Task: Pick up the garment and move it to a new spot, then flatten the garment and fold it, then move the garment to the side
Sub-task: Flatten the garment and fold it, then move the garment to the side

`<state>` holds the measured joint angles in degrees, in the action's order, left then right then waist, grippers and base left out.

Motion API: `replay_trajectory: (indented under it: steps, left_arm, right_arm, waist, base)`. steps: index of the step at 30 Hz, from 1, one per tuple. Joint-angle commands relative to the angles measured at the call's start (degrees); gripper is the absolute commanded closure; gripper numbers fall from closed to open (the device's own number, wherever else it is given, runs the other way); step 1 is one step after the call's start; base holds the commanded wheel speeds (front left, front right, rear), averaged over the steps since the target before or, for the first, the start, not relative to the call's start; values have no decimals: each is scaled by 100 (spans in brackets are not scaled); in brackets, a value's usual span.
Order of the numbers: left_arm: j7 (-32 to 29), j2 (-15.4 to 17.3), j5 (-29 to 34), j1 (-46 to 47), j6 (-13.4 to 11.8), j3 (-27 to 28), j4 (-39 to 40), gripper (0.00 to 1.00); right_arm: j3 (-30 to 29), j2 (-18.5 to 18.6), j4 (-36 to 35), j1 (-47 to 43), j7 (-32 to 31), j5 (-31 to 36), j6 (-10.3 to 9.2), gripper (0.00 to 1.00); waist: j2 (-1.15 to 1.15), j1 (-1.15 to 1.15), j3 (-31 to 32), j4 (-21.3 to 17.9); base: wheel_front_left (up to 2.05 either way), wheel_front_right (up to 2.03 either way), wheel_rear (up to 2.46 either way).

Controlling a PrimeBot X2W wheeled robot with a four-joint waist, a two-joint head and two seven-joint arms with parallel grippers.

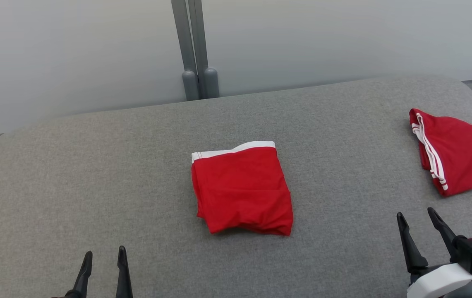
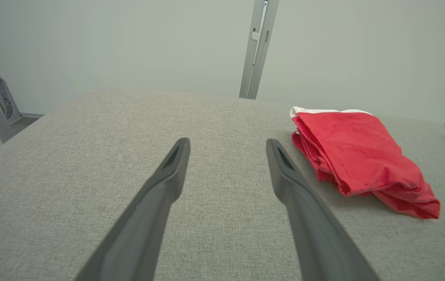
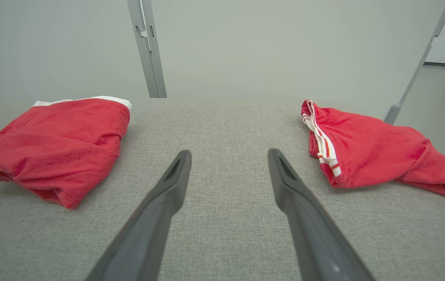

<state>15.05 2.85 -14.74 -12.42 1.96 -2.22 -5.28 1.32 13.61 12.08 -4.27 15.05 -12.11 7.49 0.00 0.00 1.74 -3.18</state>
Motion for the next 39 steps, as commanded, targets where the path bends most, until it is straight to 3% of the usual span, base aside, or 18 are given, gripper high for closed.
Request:
replay_trajectory:
  steps: [1,14,19,25,30,39]
  left_arm:
    - [14,11,28,-20,13,-2,-2,0]
    - [14,11,71,-43,2,-13,13,0]
    - [14,11,65,-26,10,-8,48,0]
    - [14,11,67,274,58,-224,36,0]
    - [14,12,10,599,68,-479,-98,0]
    - [14,11,1,785,19,-660,-168,0]
  right_arm:
    - [4,-3,17,43,11,24,1,0]
    - [29,-53,75,129,12,-58,1,0]
    - [377,-114,234,485,-75,-349,1,0]
    - [1086,-152,576,1674,-1731,-1296,1,0]
    - [1374,-220,1273,2498,-2924,-1952,0,0]
    - [1484,-422,2370,3089,-3311,-2787,1,0]
  waist:
    - [0,0,-1,10]
    - [0,0,-13,44]
    - [0,0,-92,78]
    - [0,0,-520,325]
    - [0,0,-810,804]
    - [0,0,-1018,1370]
  base:
    - [0,0,0]
    - [0,0,0]
    - [0,0,0]
    - [0,0,0]
    - [0,0,0]
    - [0,0,0]
